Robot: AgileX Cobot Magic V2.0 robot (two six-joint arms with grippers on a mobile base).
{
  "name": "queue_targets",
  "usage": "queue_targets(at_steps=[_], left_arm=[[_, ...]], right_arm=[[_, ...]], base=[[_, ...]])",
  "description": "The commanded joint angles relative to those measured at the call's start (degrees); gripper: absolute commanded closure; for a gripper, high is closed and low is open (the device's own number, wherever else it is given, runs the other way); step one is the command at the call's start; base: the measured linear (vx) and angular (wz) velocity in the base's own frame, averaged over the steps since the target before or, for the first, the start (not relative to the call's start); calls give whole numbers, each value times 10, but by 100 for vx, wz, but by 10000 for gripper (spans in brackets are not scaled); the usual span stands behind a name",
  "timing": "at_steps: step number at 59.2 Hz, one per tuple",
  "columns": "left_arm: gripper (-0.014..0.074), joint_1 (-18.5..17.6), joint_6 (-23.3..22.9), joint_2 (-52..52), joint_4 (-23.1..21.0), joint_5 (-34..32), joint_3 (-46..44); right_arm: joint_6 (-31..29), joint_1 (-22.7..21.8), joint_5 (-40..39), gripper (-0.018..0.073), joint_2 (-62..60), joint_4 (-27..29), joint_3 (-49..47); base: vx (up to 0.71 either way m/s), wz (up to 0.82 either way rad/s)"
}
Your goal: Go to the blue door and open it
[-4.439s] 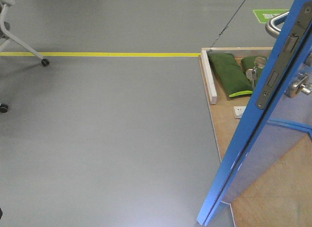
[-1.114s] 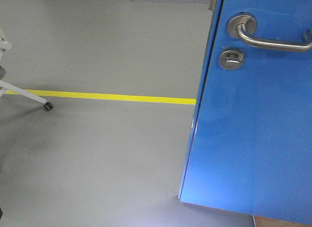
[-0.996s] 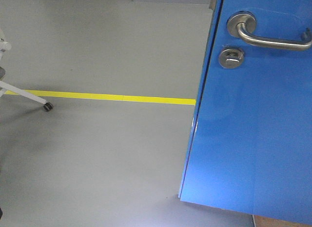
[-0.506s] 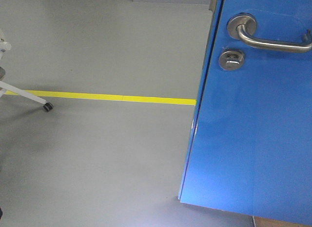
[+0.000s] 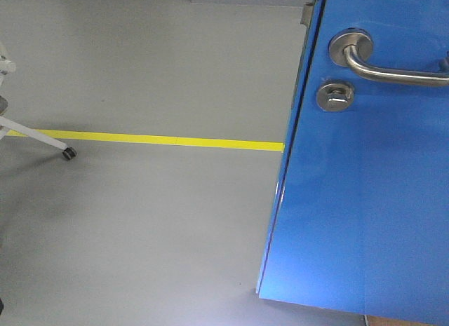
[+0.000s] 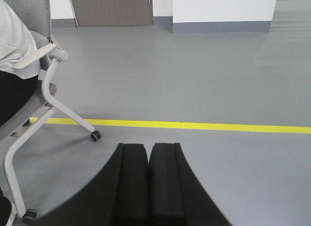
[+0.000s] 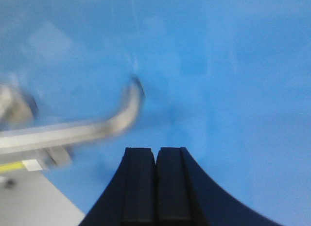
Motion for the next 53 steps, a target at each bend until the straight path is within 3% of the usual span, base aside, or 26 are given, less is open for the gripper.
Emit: queue_targets(at_steps=[1,11,30,41,53], left_arm=[[526,-1,-2,-10,0,-46,-18],[526,-1,-2,-10,0,-46,-18],[526,-1,-2,-10,0,-46,-18],[526,-1,-2,-10,0,-46,-18],[526,-1,-2,-10,0,-46,-18]], right_arm=[[-3,8,-116,564,-73,-59,71],[-2,7,-192,564,-201,-59,216],[-4,7,-195,564,-370,-86,389],[-3,7,-159,564,-444,-83,412],[-3,7,-156,564,-439,-85,412]], base=[[0,0],[0,0],[0,0],[0,0],[0,0]])
